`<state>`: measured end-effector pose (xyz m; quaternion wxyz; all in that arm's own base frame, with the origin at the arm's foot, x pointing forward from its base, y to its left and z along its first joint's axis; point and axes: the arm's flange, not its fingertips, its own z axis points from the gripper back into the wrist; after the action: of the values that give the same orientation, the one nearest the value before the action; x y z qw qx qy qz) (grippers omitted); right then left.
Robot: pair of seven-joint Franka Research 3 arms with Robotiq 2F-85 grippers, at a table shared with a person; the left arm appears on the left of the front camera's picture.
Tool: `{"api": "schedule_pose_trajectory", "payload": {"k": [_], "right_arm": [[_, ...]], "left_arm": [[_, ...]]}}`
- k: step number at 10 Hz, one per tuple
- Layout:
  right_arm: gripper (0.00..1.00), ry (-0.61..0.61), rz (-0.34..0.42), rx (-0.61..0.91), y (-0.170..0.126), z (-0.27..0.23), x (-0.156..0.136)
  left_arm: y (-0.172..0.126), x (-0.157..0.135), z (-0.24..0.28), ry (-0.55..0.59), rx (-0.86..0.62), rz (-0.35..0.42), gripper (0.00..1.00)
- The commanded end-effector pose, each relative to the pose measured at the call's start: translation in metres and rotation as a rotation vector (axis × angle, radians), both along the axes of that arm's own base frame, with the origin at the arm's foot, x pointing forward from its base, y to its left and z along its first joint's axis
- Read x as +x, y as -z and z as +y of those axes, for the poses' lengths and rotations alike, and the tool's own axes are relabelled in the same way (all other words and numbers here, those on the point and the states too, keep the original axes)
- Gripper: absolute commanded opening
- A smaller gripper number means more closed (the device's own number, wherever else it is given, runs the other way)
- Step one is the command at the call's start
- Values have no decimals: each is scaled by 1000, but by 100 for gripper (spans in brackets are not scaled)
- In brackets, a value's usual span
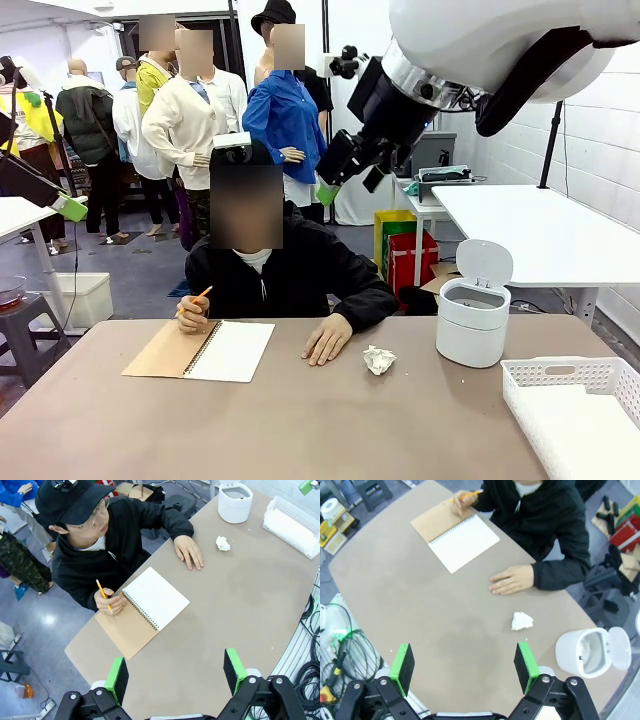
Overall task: Sort the paper based on its condition.
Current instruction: If a person hands you a paper, place it in the Organizing basket , and if it's crumpled, put it in the Trash can.
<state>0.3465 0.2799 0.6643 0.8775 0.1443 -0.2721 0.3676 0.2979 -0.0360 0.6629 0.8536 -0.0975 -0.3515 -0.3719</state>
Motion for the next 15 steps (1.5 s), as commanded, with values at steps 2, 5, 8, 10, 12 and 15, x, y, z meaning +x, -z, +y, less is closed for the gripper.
{"api": "schedule_pose_trajectory", "payload": {"k": [2, 5, 8, 10, 12, 15], "right_arm": [[100, 84, 144, -13, 32, -19, 22], [100, 144, 246, -54, 76, -32, 38], [100, 165, 310, -97, 119, -31, 39], [100, 193, 339, -151, 152, -28, 37], [100, 190, 366, -153, 169, -28, 34], [100, 162, 358, -150, 156, -29, 35]], "left_arm": [[0, 0, 1, -4, -2, -5, 100], [0, 0, 1, -4, -2, -5, 100], [0, 0, 1, -4, -2, -5, 100], [0, 0, 1, -4, -2, -5, 100], [0, 0, 1, -4, -2, -5, 100], [0, 0, 1, -4, -2, -5, 100]]}}
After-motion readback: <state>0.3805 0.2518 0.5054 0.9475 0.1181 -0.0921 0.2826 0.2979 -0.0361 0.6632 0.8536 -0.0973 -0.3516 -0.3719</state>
